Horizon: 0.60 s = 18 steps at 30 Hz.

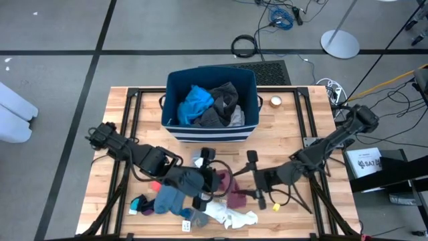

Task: Sort clothes
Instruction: Put the pink underwear into the blue bin

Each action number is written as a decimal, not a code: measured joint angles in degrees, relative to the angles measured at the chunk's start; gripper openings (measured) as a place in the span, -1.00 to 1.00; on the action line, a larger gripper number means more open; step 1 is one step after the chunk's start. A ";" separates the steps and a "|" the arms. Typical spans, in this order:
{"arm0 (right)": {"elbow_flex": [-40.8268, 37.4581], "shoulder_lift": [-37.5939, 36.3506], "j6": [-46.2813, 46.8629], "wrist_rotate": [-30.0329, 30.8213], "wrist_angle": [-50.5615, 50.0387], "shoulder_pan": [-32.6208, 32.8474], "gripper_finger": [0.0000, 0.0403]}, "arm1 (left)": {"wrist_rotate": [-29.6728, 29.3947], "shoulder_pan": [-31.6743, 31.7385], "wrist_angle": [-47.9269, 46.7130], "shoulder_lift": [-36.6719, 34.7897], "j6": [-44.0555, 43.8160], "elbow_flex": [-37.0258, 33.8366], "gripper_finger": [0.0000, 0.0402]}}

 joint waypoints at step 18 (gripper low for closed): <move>0.00 5.97 -3.36 -6.37 9.79 -5.52 -0.11 | 10.42 3.97 5.31 0.00 0.86 0.00 -1.00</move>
